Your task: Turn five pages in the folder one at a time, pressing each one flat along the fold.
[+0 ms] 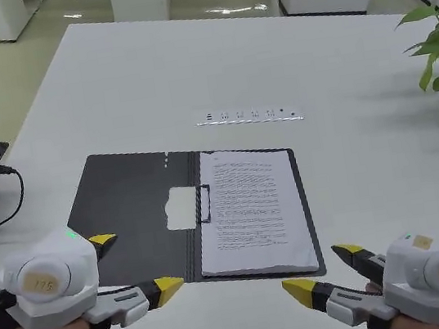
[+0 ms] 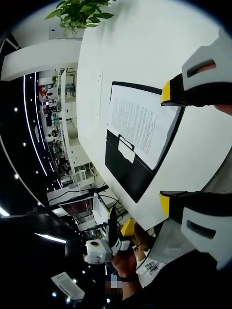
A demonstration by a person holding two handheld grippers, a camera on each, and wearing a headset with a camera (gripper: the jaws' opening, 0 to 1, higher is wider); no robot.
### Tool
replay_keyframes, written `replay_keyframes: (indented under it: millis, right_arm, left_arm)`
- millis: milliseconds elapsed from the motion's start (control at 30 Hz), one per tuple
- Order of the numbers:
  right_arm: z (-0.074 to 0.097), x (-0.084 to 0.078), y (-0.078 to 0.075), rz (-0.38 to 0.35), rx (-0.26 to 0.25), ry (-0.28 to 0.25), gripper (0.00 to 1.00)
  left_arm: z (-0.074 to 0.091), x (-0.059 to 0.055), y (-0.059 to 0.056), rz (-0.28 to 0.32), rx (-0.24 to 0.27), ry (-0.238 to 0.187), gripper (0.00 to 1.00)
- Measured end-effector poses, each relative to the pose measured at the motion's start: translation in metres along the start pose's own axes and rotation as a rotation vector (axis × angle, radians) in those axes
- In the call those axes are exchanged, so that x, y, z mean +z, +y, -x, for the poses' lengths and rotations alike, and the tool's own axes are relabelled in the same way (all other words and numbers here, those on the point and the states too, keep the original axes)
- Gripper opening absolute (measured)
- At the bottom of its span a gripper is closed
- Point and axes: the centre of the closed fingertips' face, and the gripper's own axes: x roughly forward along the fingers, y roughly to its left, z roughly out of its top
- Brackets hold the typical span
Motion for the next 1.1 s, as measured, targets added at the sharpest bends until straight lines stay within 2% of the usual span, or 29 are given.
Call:
replay_keyframes:
  millis: [467,1100]
  right_arm:
    - [-0.003,0.001,0.001,-0.005,0.011,-0.001,0.7]
    - [0.005,-0.009,-0.01,-0.035,-0.016,0.006,0.69]
  left_arm:
    - [-0.006,-0.01,-0.018,-0.013,-0.041,0.035,0.74]
    - [-0.012,-0.013,-0.02,-0.037,-0.068,0.053,0.75]
